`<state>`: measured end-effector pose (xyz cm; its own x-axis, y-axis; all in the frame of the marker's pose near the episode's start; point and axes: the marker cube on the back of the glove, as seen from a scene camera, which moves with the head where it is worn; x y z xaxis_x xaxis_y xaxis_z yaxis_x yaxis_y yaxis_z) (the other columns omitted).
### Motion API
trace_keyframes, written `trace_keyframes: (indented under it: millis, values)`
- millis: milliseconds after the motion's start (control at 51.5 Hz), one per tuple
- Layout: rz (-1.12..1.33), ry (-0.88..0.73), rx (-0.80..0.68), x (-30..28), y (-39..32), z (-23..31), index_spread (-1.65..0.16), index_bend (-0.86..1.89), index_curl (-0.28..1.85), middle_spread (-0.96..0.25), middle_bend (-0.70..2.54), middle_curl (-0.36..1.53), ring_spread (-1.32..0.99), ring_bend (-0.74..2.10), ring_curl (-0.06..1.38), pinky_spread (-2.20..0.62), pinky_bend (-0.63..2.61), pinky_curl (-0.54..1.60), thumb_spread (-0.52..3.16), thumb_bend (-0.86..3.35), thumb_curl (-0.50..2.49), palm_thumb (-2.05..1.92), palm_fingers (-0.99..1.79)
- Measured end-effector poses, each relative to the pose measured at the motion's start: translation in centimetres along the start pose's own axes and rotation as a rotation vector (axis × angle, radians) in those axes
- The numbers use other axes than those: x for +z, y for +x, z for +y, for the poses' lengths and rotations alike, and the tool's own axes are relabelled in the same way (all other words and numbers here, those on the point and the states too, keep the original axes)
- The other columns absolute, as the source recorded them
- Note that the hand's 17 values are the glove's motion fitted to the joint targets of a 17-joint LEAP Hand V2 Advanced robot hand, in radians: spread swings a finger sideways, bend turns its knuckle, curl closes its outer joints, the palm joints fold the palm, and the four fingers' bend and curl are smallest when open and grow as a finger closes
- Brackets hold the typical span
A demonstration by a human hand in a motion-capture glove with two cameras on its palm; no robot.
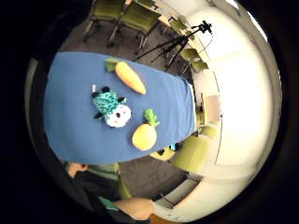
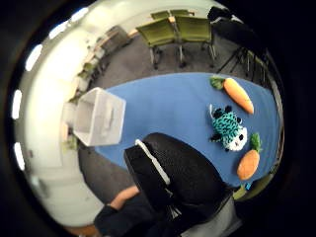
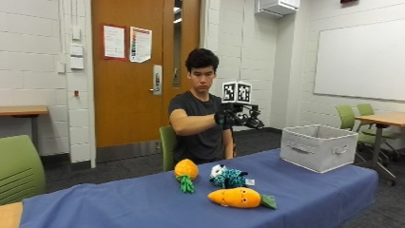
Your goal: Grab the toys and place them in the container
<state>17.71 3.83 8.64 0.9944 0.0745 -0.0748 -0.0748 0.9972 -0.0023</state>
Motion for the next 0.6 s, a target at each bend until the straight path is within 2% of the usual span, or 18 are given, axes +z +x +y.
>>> trace_keyframes:
  millis: [349,601]
  values:
    - [0.060,-0.122,0.080,13.5,5.0,-0.3,-0.30,0.17,0.34,-0.16,0.29,0.35,-0.38,0.21,0.23,-0.12,0.42,0.32,1.09,-0.09,0.08,-0.13,0.14]
    - [0.033,-0.178,0.107,18.4,6.8,0.8,-0.29,0.15,0.34,-0.16,0.30,0.38,-0.39,0.21,0.25,-0.12,0.46,0.34,1.04,-0.10,0.09,-0.14,0.10]
